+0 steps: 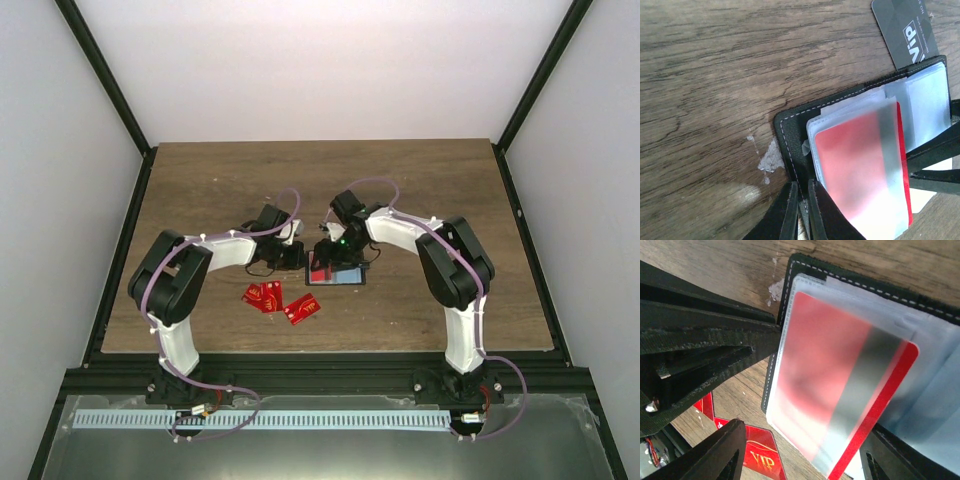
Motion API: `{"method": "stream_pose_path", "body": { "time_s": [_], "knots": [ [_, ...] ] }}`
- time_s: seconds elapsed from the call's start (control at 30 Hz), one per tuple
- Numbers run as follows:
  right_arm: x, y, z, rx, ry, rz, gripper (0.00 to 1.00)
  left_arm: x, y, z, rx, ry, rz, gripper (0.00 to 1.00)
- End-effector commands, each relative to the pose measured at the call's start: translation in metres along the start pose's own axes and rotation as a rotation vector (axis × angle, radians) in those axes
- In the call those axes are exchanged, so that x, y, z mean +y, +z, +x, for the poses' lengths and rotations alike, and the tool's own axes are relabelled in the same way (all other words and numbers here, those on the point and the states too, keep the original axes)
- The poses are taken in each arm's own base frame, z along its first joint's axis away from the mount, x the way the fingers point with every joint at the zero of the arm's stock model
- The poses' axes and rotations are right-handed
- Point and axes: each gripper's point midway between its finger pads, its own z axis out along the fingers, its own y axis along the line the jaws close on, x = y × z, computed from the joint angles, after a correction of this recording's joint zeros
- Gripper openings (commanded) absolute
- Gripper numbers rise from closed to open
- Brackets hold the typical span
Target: Put the credit cards into the card holder
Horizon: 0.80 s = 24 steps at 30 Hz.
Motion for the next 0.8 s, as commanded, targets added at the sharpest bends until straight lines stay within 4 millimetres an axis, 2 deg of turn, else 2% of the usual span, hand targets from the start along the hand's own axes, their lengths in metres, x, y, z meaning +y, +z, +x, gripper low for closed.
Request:
{"method": "stream_pose_path", "body": {
  "time_s": [0.0, 0.27, 0.4, 0.53, 0.7, 0.77],
  "knots": [
    [0.012, -0.018, -0.009, -0.038, -0.047, 0.032, 0.66, -0.011, -0.011, -0.010, -0.037, 0.023, -0.002, 0.09],
    [0.021, -0.042, -0.012, -0.081, -0.074, 0.059, 0.74, -0.014, -0.027, -0.011, -0.061, 0.023, -0.017, 0.11],
    [0.029, -0.054, -0.004, -0.112, -0.065, 0.033, 0.76, -0.013, -0.034, -0.001, -0.055, 0.022, -0.032, 0.11],
    [0.044, -0.066, 0.019, -0.166, -0.028, -0.056, 0.77, -0.010, -0.035, 0.023, -0.031, 0.016, -0.053, 0.11],
    [0.064, -0.054, 0.066, -0.168, 0.044, -0.127, 0.77, -0.005, -0.031, 0.053, 0.010, 0.011, -0.078, 0.11],
    [0.065, -0.049, 0.083, -0.166, 0.076, -0.115, 0.77, -0.002, -0.029, 0.066, 0.027, 0.009, -0.093, 0.11]
  ]
}}
